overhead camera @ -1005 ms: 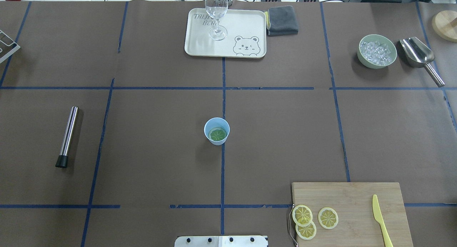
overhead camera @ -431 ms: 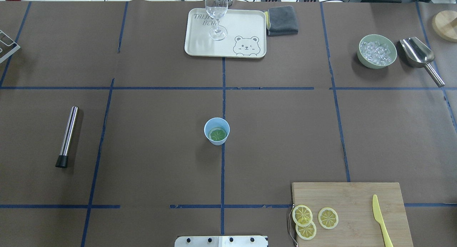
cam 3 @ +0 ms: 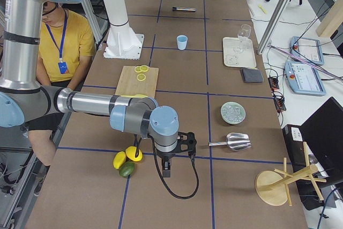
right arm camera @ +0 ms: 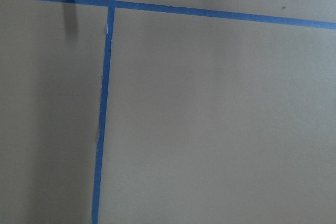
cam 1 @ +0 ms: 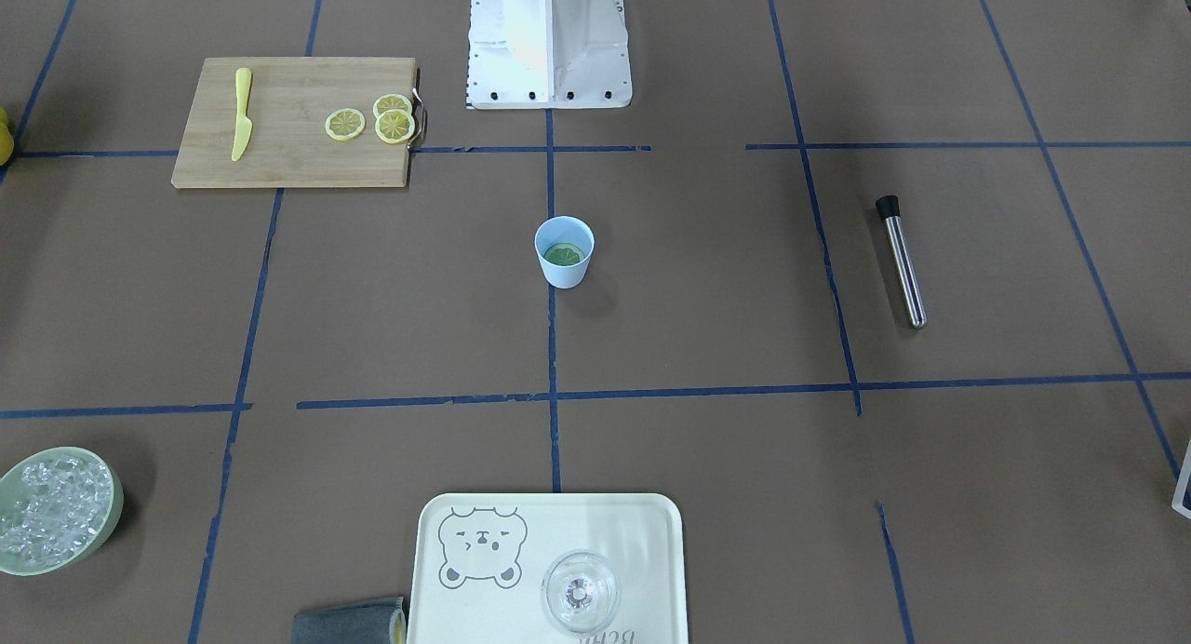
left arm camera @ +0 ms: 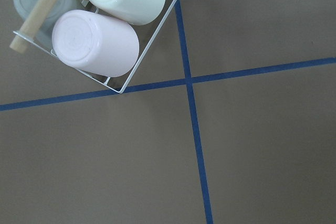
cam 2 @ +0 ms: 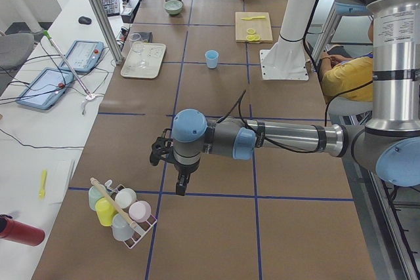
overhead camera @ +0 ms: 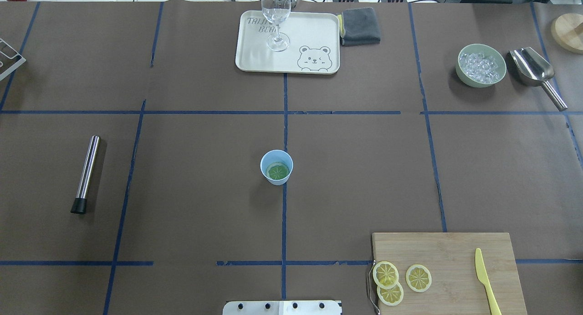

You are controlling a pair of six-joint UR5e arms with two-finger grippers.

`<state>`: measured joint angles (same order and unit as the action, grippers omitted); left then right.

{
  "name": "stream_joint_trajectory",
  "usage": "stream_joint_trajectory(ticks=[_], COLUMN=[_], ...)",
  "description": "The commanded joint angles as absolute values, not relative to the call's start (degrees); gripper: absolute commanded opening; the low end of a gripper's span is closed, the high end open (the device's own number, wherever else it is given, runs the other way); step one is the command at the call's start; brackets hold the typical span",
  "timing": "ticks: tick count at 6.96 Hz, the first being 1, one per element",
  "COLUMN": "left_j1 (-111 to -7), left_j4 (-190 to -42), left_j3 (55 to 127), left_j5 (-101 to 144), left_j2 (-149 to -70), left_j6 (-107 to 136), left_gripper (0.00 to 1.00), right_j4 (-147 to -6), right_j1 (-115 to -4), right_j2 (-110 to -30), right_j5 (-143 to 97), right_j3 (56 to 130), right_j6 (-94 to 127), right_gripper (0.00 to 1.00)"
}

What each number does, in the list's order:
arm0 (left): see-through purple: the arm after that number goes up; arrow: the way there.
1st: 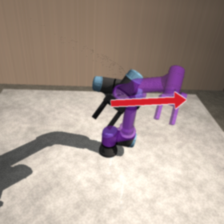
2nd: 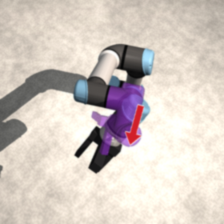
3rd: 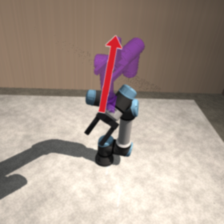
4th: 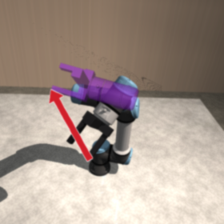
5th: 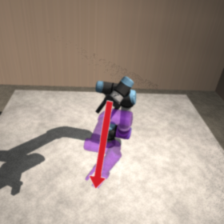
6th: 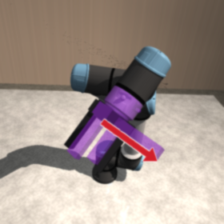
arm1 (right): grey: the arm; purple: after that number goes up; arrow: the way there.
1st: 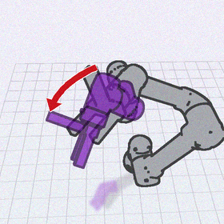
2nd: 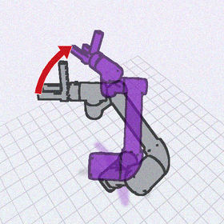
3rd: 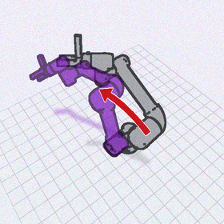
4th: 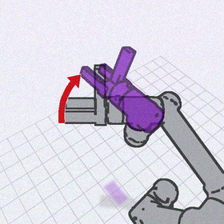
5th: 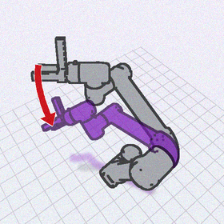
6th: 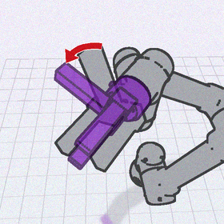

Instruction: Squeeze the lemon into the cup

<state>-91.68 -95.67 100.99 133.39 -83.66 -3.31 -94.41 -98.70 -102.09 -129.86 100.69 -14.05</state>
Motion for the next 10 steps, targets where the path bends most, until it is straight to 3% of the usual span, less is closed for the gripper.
stream_joint_trajectory(ticks=[1, 10], left_j1=[-91.67, -91.67], left_j4=[-95.63, -95.98], left_j3=[104.58, 104.24], left_j5=[133.42, 134.03], left_j2=[-81.31, -80.95], left_j6=[-4.48, -4.48], left_gripper=[1.00, 1.00], right_j4=[-94.39, -93.09], right_j1=[-98.70, -98.61], right_j2=[-102.39, -102.48], right_j5=[-129.90, -130.17], right_j3=[100.72, 100.28], right_j6=[-14.06, -13.45], right_gripper=[1.00, 1.00])
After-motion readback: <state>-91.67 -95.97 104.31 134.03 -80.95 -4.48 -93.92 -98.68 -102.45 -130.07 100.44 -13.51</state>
